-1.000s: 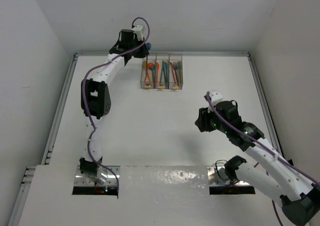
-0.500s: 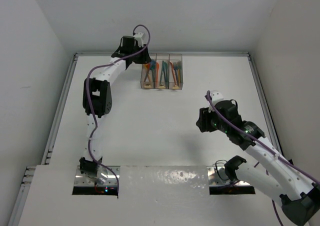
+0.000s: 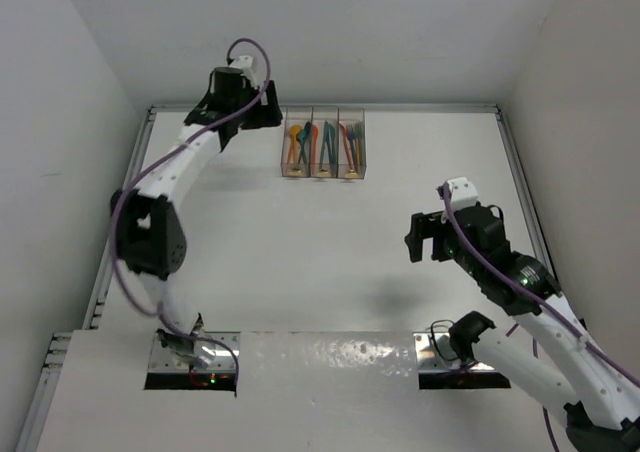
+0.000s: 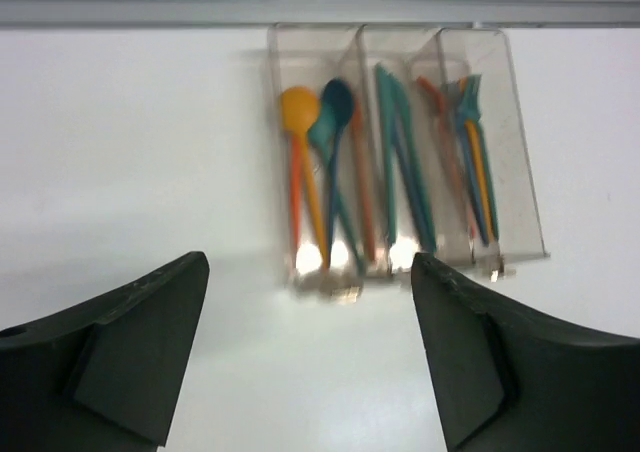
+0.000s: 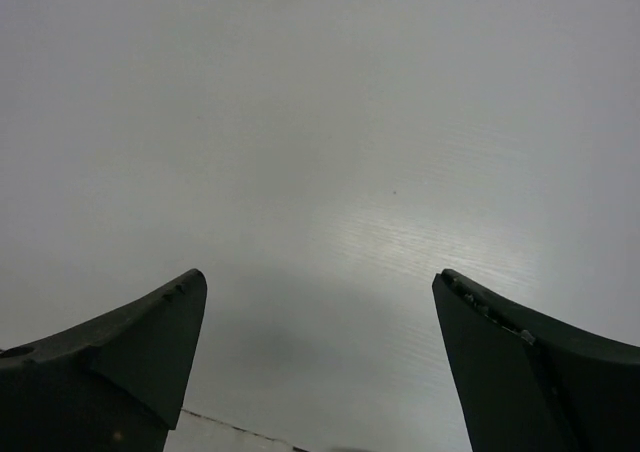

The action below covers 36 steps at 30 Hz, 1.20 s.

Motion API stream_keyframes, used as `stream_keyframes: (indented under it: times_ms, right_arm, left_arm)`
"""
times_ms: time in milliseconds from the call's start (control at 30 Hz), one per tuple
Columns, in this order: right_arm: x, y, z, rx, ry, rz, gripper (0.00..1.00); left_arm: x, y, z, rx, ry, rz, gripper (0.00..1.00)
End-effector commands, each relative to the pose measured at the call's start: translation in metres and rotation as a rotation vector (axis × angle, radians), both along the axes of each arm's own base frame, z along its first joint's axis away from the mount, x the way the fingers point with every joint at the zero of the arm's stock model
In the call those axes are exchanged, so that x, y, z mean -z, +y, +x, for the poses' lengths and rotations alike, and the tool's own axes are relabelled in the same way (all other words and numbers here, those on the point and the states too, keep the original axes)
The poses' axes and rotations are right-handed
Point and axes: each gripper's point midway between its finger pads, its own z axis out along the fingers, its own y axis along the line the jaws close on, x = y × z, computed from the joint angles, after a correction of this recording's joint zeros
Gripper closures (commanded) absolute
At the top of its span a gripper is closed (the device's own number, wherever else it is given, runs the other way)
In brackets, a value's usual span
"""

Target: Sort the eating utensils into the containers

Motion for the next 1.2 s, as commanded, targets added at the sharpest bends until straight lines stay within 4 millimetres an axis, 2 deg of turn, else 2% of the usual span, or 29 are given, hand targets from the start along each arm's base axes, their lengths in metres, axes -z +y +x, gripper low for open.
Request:
stream_keyframes:
  times_ms: [0, 33, 67, 100, 133, 200, 233, 267, 300, 333, 433, 633, 800, 1000, 1167]
  right_arm:
    - [-0.021, -0.025, -0.004, 0.116, -0.071, -0.012, 0.05]
    - [-0.022, -0.031, -0.006, 0.139, -0.076, -0.018, 0.01]
    - [-0.026, -0.039, -0.008, 0.175, -0.101, -0.01, 0.01]
    - [-0.025, -0.044, -0.011, 0.199, -0.104, -0.011, 0.01]
    - [-0.027, -0.051, -0.011, 0.247, -0.118, -0.004, 0.01]
    - [-0.028, -0.06, -0.014, 0.297, -0.134, 0.007, 0.01]
    - [-0.027, -0.061, -0.015, 0.3, -0.133, 0.012, 0.01]
    - [-0.023, -0.061, -0.016, 0.305, -0.128, 0.01, 0.01]
    - [-0.022, -0.06, -0.017, 0.295, -0.126, 0.014, 0.01]
    - [-0.02, -0.061, -0.018, 0.291, -0.122, 0.01, 0.01]
    - [-0.015, -0.06, -0.02, 0.283, -0.111, 0.008, 0.01]
    - [0.002, -0.054, -0.016, 0.294, -0.094, 0.035, 0.01]
    - [0.015, -0.056, -0.012, 0.329, -0.065, 0.009, 0.01]
    - [0.014, -0.062, -0.007, 0.371, -0.095, -0.004, 0.01]
    - [0.022, -0.062, -0.006, 0.38, -0.083, -0.001, 0.01]
  left_arm:
    - [-0.067, 0.048, -0.059, -0.184, -0.12, 0.058, 0.19]
    - [-0.066, 0.057, -0.076, -0.209, -0.115, 0.075, 0.14]
    - [-0.07, 0.073, -0.106, -0.259, -0.128, 0.09, 0.12]
    - [-0.048, 0.083, -0.129, -0.281, -0.074, 0.119, 0.04]
    - [-0.069, 0.097, -0.152, -0.327, -0.125, 0.12, 0.01]
    - [-0.068, 0.109, -0.179, -0.371, -0.122, 0.119, 0.0]
    - [-0.066, 0.117, -0.202, -0.389, -0.128, 0.12, 0.0]
    - [-0.067, 0.123, -0.212, -0.417, -0.135, 0.121, 0.0]
    - [-0.056, 0.127, -0.224, -0.43, -0.115, 0.12, 0.0]
    - [-0.066, 0.131, -0.238, -0.445, -0.156, 0.101, 0.0]
    - [-0.062, 0.141, -0.261, -0.488, -0.183, 0.074, 0.0]
    - [-0.044, 0.147, -0.283, -0.509, -0.192, 0.059, 0.0]
    - [-0.034, 0.145, -0.287, -0.479, -0.208, 0.084, 0.0]
    - [-0.013, 0.144, -0.292, -0.467, -0.182, 0.09, 0.0]
    - [-0.015, 0.14, -0.295, -0.449, -0.195, 0.082, 0.0]
